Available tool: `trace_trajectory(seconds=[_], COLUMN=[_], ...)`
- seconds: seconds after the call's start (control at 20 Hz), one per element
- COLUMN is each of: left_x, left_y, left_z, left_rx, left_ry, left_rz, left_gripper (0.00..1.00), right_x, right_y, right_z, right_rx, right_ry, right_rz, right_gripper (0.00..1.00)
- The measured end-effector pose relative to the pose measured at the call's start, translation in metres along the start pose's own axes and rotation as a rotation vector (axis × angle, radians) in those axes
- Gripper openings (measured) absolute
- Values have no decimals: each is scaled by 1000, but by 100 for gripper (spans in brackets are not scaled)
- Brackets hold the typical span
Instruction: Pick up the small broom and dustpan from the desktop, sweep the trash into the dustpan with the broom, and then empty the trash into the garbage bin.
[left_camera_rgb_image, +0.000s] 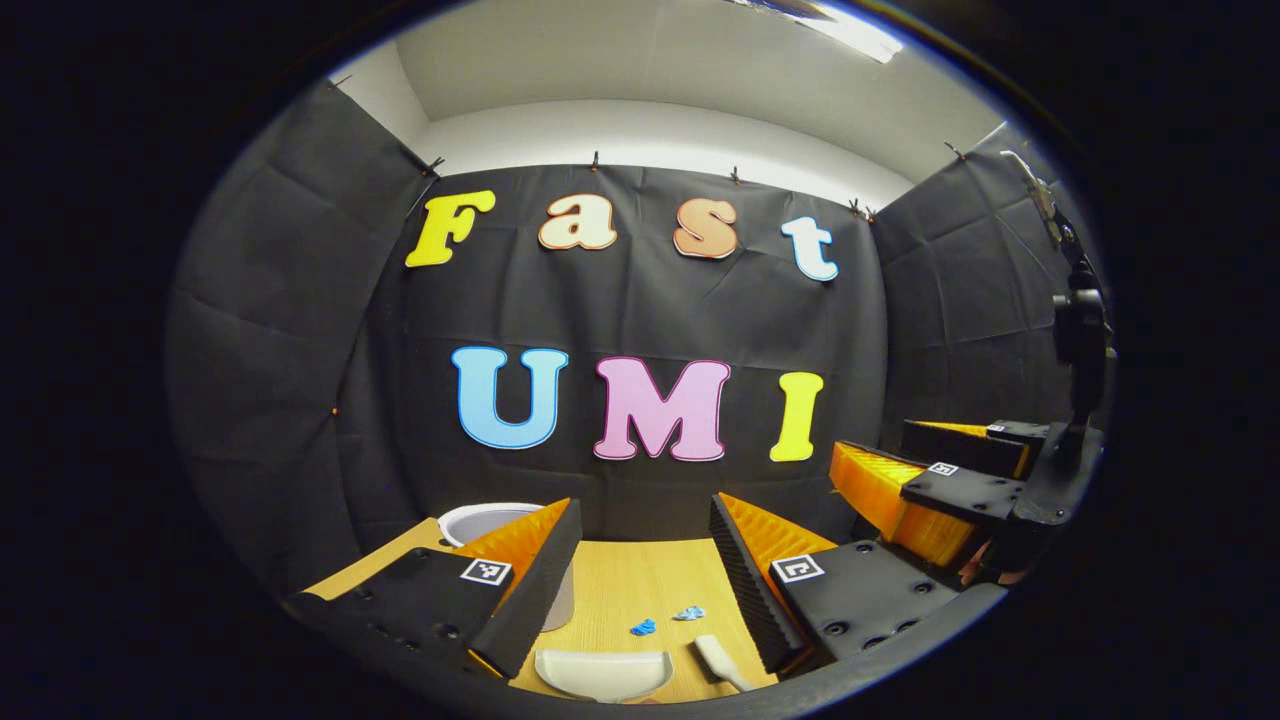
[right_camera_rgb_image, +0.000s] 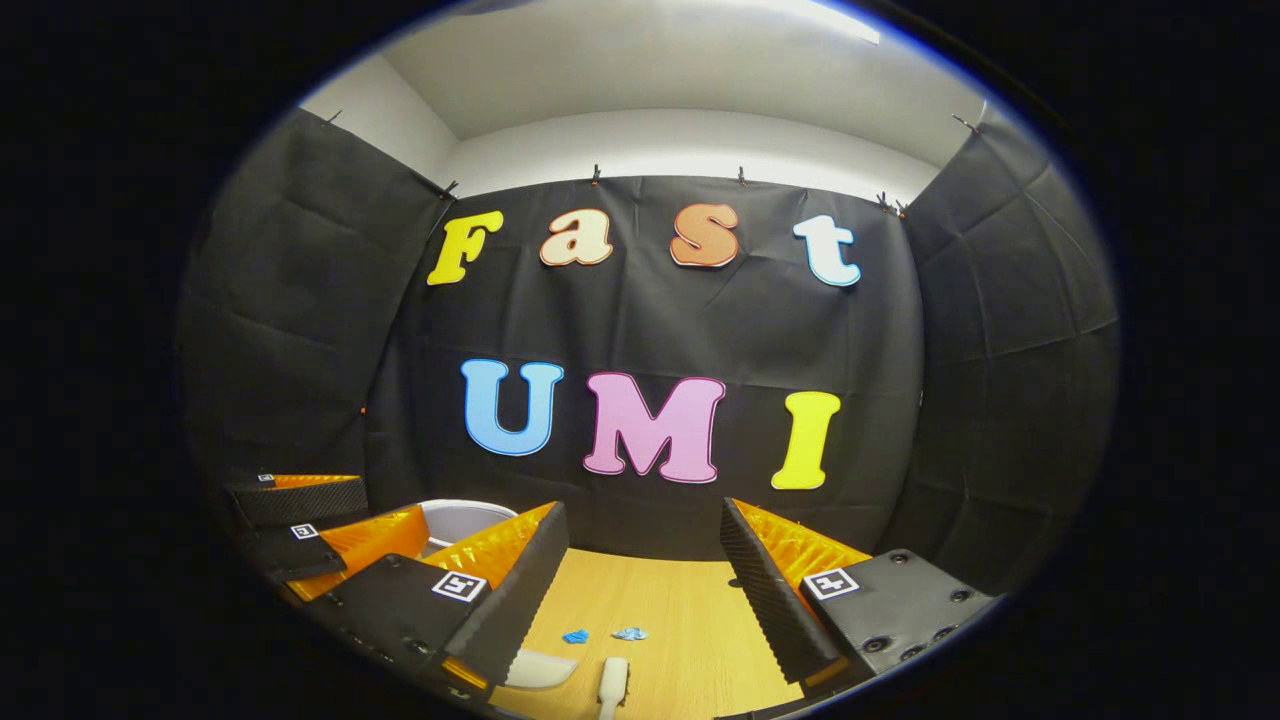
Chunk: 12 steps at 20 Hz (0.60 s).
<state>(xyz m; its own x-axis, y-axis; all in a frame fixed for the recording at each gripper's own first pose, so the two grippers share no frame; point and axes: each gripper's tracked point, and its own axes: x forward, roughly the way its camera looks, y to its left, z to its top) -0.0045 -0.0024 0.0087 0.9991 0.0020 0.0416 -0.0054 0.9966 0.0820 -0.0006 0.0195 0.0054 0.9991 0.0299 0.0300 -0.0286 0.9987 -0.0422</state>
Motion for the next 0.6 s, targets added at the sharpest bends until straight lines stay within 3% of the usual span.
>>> trace_trajectory(seconds=[0.45, 0.6], left_x=[4, 5], left_y=[12, 9], left_z=[-21, -57], left_rx=[-6, -22], left_ry=[86, 230], left_rz=[-5, -16], left_gripper=[77, 77], right_x=[14, 23], right_y=[5, 12], right_z=[-22, -59], right_rx=[48, 48], right_ry=[82, 193], right_rz=[-18, -13], right_gripper=[96, 99])
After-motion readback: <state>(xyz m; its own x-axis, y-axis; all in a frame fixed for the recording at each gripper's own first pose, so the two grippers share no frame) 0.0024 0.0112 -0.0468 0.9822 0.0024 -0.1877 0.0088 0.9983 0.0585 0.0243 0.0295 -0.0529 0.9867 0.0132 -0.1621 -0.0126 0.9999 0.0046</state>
